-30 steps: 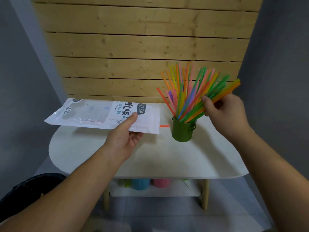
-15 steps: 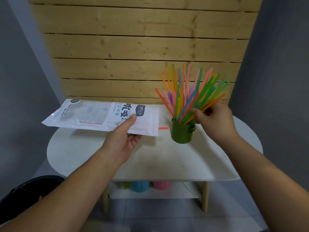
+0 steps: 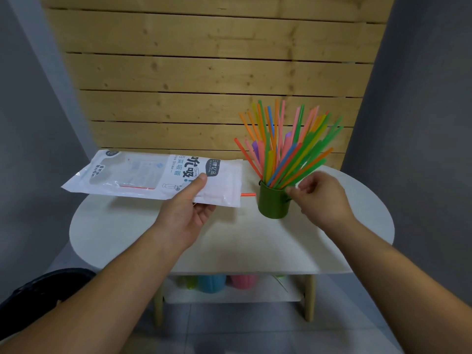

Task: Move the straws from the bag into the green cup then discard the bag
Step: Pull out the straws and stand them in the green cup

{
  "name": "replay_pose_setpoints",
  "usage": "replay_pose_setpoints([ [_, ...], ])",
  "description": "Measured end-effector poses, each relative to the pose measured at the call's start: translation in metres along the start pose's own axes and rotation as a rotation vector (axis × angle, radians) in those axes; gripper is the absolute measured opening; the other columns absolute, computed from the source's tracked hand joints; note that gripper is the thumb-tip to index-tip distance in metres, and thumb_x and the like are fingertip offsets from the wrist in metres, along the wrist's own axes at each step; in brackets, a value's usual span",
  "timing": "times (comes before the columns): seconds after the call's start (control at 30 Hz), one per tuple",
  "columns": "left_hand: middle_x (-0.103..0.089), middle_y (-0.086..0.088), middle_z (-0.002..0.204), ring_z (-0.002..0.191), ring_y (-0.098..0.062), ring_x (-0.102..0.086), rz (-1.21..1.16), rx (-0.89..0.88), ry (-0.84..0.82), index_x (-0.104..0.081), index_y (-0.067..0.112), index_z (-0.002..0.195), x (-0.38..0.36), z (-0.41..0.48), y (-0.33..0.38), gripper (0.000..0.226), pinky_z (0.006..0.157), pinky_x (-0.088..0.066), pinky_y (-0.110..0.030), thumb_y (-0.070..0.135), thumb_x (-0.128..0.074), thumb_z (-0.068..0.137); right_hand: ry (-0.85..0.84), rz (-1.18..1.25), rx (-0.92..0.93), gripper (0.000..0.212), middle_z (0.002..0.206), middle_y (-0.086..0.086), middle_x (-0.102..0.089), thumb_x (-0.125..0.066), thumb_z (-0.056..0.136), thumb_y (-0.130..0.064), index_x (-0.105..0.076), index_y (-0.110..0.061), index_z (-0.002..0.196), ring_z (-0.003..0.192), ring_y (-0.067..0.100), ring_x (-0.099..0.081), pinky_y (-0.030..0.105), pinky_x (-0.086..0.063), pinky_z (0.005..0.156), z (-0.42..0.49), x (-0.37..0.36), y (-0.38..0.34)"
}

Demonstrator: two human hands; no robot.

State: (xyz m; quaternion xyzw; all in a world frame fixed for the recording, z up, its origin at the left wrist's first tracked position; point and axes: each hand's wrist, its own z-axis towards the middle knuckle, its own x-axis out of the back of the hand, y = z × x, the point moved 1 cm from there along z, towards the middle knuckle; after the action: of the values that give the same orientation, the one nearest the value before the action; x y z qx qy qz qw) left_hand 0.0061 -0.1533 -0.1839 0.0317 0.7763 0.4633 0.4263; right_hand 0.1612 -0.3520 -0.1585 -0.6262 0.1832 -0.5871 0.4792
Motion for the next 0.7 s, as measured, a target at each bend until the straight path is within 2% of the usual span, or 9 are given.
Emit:
replay_pose_setpoints([
  [0.1, -0.082, 0.001, 0.105, 0.086, -0.014, -0.079, -0.006, -0.029, -0.024, -0.07, 0.024, 0.114, -0.001, 0.0, 0.003, 0.03, 0.059, -0.062, -0.026, 0.013, -0.078, 0.088, -0.373, 0.394, -0.307, 0.029, 0.09, 0.014, -0.071, -0.07, 0.09, -0.034, -0.067, -0.005, 0.095, 0.069, 0.02, -0.07, 0.035, -0.061, 0.062, -0.017, -0.011, -0.008],
  [0.17, -0.081, 0.0, 0.108, 0.091, -0.015, -0.079, 0.004, -0.058, -0.047, -0.069, 0.025, 0.117, -0.002, -0.002, 0.004, 0.032, 0.061, -0.062, -0.027, 0.014, -0.078, 0.088, -0.49, 0.602, -0.38, 0.035, 0.09, 0.013, -0.074, -0.069, 0.091, -0.038, -0.069, -0.006, 0.104, 0.069, 0.018, -0.072, 0.031, -0.059, 0.06, -0.025, -0.018, -0.017],
  [0.23, -0.081, 0.0, 0.111, 0.096, -0.017, -0.078, 0.026, -0.092, -0.07, -0.069, 0.026, 0.117, -0.002, -0.003, 0.005, 0.032, 0.063, -0.063, -0.028, 0.015, -0.077, 0.088, -0.533, 0.691, -0.357, 0.033, 0.09, 0.01, -0.076, -0.069, 0.09, -0.038, -0.071, -0.009, 0.105, 0.072, 0.018, -0.073, 0.03, -0.058, 0.06, -0.028, -0.025, -0.025],
  [0.47, -0.079, 0.001, 0.116, 0.103, -0.019, -0.077, 0.069, -0.136, -0.161, -0.077, 0.033, 0.104, -0.002, -0.007, 0.004, 0.026, 0.072, -0.064, -0.032, 0.017, -0.079, 0.084, -0.465, 0.682, -0.219, 0.009, 0.078, 0.002, -0.075, -0.069, 0.092, -0.015, -0.076, -0.009, 0.09, 0.068, 0.01, -0.07, 0.022, -0.055, 0.059, -0.043, -0.033, -0.033],
  [0.63, -0.081, 0.0, 0.111, 0.097, -0.017, -0.078, 0.018, -0.122, -0.163, -0.083, 0.031, 0.095, 0.0, -0.005, 0.01, 0.023, 0.071, -0.064, -0.029, 0.019, -0.082, 0.076, -0.246, 0.832, -0.311, 0.009, 0.07, 0.005, -0.067, -0.064, 0.092, -0.007, -0.069, -0.007, 0.086, 0.057, 0.011, -0.061, 0.023, -0.053, 0.052, -0.037, -0.015, -0.03],
  [0.7, -0.08, -0.001, 0.112, 0.097, -0.016, -0.078, 0.011, -0.117, -0.161, -0.08, 0.028, 0.101, 0.001, -0.005, 0.01, 0.029, 0.071, -0.063, -0.029, 0.019, -0.082, 0.074, -0.228, 0.93, -0.373, 0.008, 0.07, 0.003, -0.065, -0.063, 0.093, -0.01, -0.067, -0.01, 0.086, 0.057, 0.01, -0.058, 0.022, -0.051, 0.053, -0.036, -0.01, -0.026],
])
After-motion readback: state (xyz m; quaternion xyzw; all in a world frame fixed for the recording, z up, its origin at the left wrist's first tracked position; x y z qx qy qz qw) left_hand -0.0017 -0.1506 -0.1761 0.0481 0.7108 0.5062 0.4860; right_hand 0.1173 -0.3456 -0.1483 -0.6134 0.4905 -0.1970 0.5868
